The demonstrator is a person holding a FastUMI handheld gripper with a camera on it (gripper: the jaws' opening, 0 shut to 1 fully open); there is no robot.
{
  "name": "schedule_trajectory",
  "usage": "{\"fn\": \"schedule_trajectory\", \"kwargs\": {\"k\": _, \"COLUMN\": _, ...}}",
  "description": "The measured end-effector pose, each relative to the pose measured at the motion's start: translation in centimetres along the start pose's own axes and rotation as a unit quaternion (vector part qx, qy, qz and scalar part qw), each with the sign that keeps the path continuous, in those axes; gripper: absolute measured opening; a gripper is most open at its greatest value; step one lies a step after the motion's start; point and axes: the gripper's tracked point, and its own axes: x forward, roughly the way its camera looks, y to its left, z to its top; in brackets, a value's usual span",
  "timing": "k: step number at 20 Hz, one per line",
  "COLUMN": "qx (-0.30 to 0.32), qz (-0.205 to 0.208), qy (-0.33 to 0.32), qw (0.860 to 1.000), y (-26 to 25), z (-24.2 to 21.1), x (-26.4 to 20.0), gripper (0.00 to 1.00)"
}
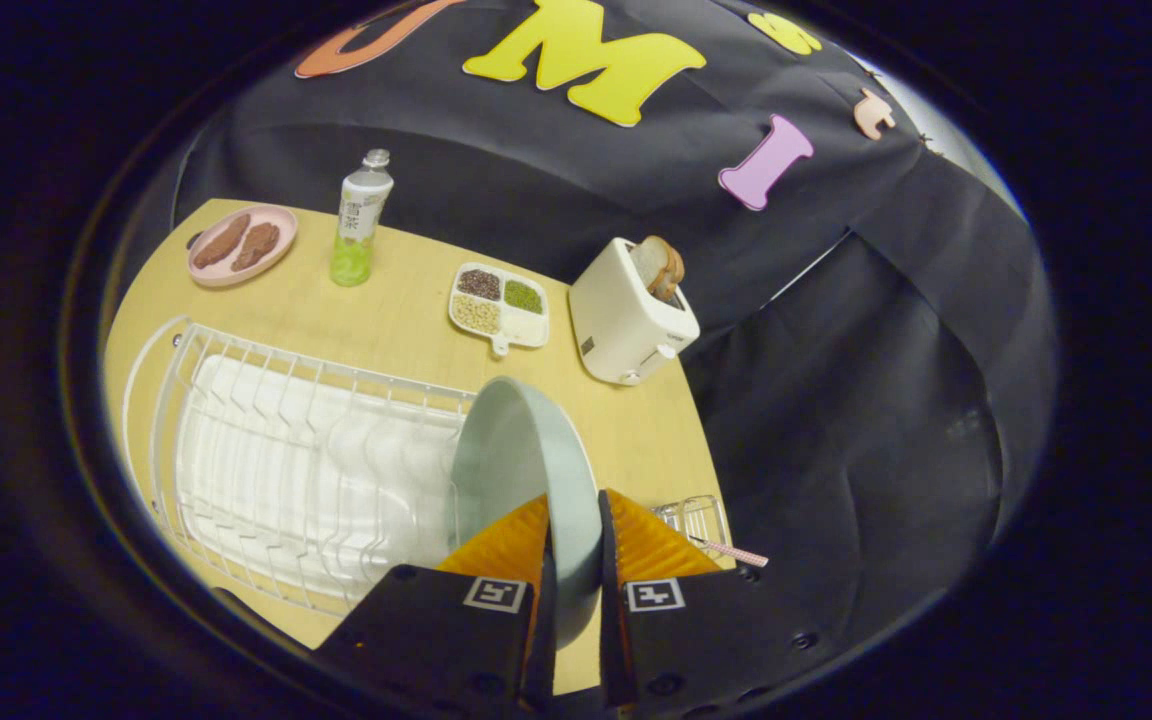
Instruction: Take the plate from the dish rack, then take the spoon from the basket and place it into the plate.
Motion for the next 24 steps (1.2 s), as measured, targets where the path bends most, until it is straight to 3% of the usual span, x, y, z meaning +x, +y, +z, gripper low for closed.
{"fn": "schedule_trajectory", "kwargs": {"k": 5, "qx": 0.014, "qz": -0.042, "qy": -0.019, "qw": 0.999, "y": 0.2, "z": 0.0, "x": -0.6, "gripper": 0.23}}
{"fn": "schedule_trajectory", "kwargs": {"k": 8, "qx": 0.019, "qz": -0.101, "qy": -0.068, "qw": 0.992, "y": -1.3, "z": 1.1, "x": -1.2, "gripper": 0.23}}
{"fn": "schedule_trajectory", "kwargs": {"k": 10, "qx": 0.025, "qz": -0.115, "qy": -0.086, "qw": 0.989, "y": -1.7, "z": 1.0, "x": -1.9, "gripper": 0.23}}
{"fn": "schedule_trajectory", "kwargs": {"k": 13, "qx": 0.031, "qz": -0.056, "qy": -0.099, "qw": 0.993, "y": -1.0, "z": -0.3, "x": -3.0, "gripper": 0.23}}
{"fn": "schedule_trajectory", "kwargs": {"k": 17, "qx": 0.073, "qz": 0.007, "qy": -0.145, "qw": 0.987, "y": -3.1, "z": -2.8, "x": -6.1, "gripper": 0.23}}
{"fn": "schedule_trajectory", "kwargs": {"k": 21, "qx": 0.132, "qz": 0.153, "qy": -0.129, "qw": 0.971, "y": -1.8, "z": -8.4, "x": -8.0, "gripper": 0.23}}
{"fn": "schedule_trajectory", "kwargs": {"k": 24, "qx": 0.151, "qz": 0.233, "qy": -0.09, "qw": 0.956, "y": -0.6, "z": -14.2, "x": -7.3, "gripper": 0.23}}
